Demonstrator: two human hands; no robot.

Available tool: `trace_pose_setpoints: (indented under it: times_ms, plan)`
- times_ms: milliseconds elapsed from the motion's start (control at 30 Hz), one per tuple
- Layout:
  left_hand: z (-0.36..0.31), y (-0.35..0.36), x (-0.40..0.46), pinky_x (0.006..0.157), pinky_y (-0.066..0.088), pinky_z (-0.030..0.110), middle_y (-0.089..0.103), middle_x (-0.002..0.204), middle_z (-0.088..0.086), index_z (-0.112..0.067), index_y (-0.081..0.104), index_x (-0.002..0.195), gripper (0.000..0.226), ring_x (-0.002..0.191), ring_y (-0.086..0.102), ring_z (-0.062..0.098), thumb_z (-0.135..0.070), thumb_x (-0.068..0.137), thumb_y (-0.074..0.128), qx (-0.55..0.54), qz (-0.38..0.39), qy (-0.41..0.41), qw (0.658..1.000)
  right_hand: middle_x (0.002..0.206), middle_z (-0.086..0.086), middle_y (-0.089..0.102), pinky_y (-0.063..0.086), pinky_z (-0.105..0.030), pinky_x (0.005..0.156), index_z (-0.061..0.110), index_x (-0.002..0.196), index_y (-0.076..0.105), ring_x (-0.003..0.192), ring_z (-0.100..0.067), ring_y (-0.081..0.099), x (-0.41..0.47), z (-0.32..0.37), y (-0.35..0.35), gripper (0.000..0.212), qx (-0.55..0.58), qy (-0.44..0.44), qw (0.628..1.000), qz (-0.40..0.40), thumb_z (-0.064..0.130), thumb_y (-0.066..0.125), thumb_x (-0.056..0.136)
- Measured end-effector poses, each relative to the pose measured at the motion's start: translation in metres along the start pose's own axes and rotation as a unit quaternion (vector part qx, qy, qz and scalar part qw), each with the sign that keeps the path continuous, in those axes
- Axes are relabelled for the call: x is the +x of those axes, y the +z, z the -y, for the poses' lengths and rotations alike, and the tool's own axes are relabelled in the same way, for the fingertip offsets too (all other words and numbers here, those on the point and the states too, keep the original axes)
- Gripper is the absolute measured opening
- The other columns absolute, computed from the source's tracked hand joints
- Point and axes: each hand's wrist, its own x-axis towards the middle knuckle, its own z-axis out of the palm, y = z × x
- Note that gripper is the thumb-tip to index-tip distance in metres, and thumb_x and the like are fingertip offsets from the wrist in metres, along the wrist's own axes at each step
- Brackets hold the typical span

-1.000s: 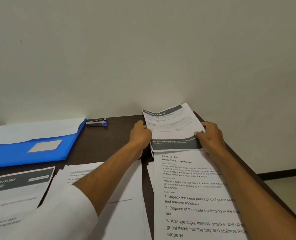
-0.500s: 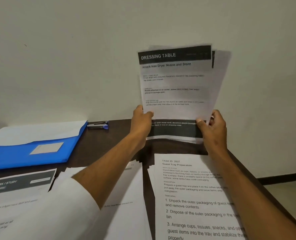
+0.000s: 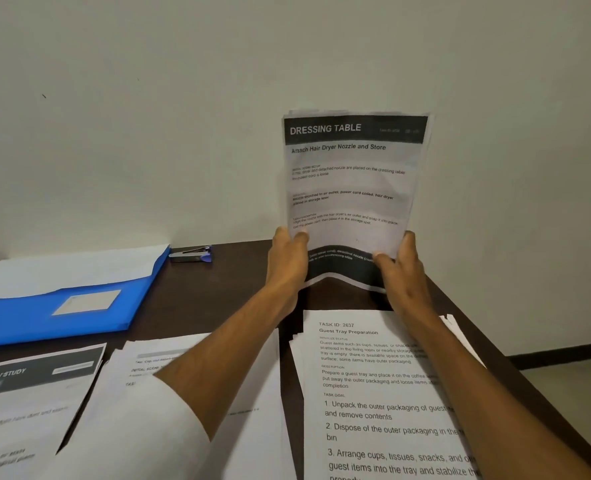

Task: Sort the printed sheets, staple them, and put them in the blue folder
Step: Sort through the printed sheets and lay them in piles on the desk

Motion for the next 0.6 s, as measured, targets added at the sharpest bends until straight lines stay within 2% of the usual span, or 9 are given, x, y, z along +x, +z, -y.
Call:
trace_pose_setpoints:
  times_ms: [167, 267, 400, 500, 533, 600]
  plan:
    - [0.010, -0.002, 0.000, 0.077, 0.056, 0.033, 0.068, 0.120, 0.004, -0.022, 0.048, 0.137, 0.028, 0.104, 0.069, 0.018, -0.031, 0.111, 0.046, -0.001, -0.005, -0.015, 1.000, 0.114, -0.003, 0.058, 0.039, -0.017, 0.061, 0.016, 0.122, 0.038, 0.087, -0.003, 0.053, 0.001, -0.006, 0.001, 0.019, -0.033, -0.001, 0.999, -0.001, 0.018, 0.050, 0.108]
    - [0.013, -0.002, 0.000, 0.090, 0.060, 0.043, 0.070, 0.119, 0.005, -0.023, 0.052, 0.137, 0.030, 0.106, 0.070, 0.021, -0.034, 0.111, 0.045, -0.012, -0.004, -0.023, 1.000, 0.108, 0.000, 0.058, 0.039, -0.014, 0.058, 0.017, 0.120, 0.037, 0.085, -0.005, 0.055, 0.000, -0.006, 0.002, 0.015, -0.045, -0.002, 0.999, -0.015, 0.018, 0.047, 0.109]
    - [0.013, -0.003, -0.003, 0.096, 0.056, 0.042, 0.071, 0.120, 0.001, -0.024, 0.057, 0.136, 0.031, 0.108, 0.068, 0.019, -0.033, 0.112, 0.039, 0.024, -0.001, 0.001, 1.000, 0.112, -0.005, 0.061, 0.043, -0.011, 0.054, 0.012, 0.127, 0.041, 0.086, -0.006, 0.057, -0.001, -0.010, 0.002, 0.020, -0.053, -0.004, 0.999, 0.001, 0.013, 0.047, 0.108]
    - [0.013, -0.003, -0.003, 0.085, 0.057, 0.034, 0.069, 0.121, 0.002, -0.022, 0.058, 0.131, 0.028, 0.105, 0.066, 0.017, -0.029, 0.113, 0.038, 0.040, -0.012, 0.014, 0.999, 0.117, -0.003, 0.063, 0.041, -0.007, 0.061, 0.008, 0.134, 0.049, 0.096, -0.014, 0.059, -0.002, -0.010, 0.002, 0.026, -0.054, -0.011, 0.998, -0.012, 0.011, 0.048, 0.108]
    - [0.012, -0.003, -0.002, 0.078, 0.054, 0.029, 0.069, 0.120, 0.001, -0.021, 0.059, 0.130, 0.027, 0.102, 0.065, 0.014, -0.026, 0.113, 0.039, 0.041, -0.022, 0.021, 0.999, 0.116, -0.002, 0.063, 0.040, -0.007, 0.062, 0.009, 0.129, 0.051, 0.098, -0.015, 0.060, -0.002, -0.007, 0.002, 0.021, -0.054, -0.016, 0.998, -0.030, 0.012, 0.050, 0.108]
    - [0.009, -0.004, -0.001, 0.070, 0.050, 0.024, 0.069, 0.119, -0.001, -0.020, 0.062, 0.132, 0.029, 0.097, 0.065, 0.010, -0.021, 0.113, 0.040, 0.043, -0.039, 0.032, 0.998, 0.108, -0.001, 0.064, 0.043, -0.007, 0.056, 0.012, 0.115, 0.054, 0.089, -0.012, 0.061, 0.000, -0.003, -0.001, 0.007, -0.046, -0.029, 0.996, -0.068, 0.013, 0.053, 0.108]
